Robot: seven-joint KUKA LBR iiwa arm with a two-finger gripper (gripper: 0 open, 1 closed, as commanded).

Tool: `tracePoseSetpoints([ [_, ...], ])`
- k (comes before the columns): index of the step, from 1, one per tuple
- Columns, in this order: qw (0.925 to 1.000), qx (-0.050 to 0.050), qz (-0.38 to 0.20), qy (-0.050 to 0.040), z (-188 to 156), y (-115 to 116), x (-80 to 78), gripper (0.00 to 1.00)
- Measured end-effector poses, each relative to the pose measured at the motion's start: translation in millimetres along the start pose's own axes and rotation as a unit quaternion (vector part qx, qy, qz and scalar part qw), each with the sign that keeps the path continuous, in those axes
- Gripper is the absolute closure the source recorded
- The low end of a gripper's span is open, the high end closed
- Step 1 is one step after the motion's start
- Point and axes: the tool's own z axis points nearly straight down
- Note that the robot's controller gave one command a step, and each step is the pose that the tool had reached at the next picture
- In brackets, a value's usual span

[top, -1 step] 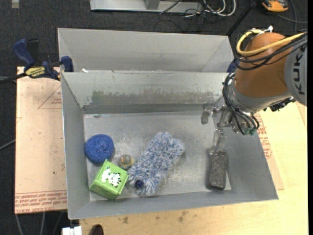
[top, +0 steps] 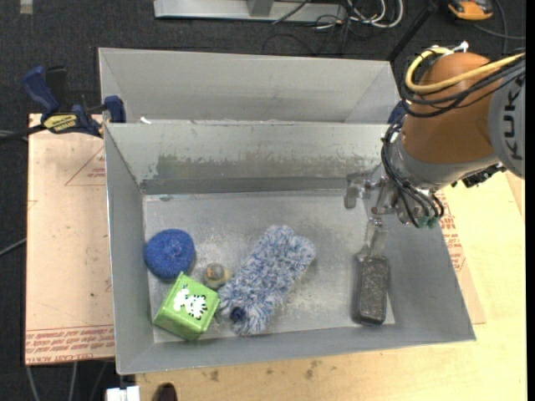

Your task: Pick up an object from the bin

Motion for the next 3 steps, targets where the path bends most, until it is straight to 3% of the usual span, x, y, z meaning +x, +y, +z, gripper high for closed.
tracePoseSetpoints([
  [1,0.9999,0.001,-0.009,-0.0044,38.7,35.4,2.0,0.00],
  [2,1.0000,-0.003,-0.006,-0.0003,87.0,53.3,11.0,0.00],
  [3,0.9988,0.001,-0.049,-0.0007,115.4,58.4,-13.1,0.00],
])
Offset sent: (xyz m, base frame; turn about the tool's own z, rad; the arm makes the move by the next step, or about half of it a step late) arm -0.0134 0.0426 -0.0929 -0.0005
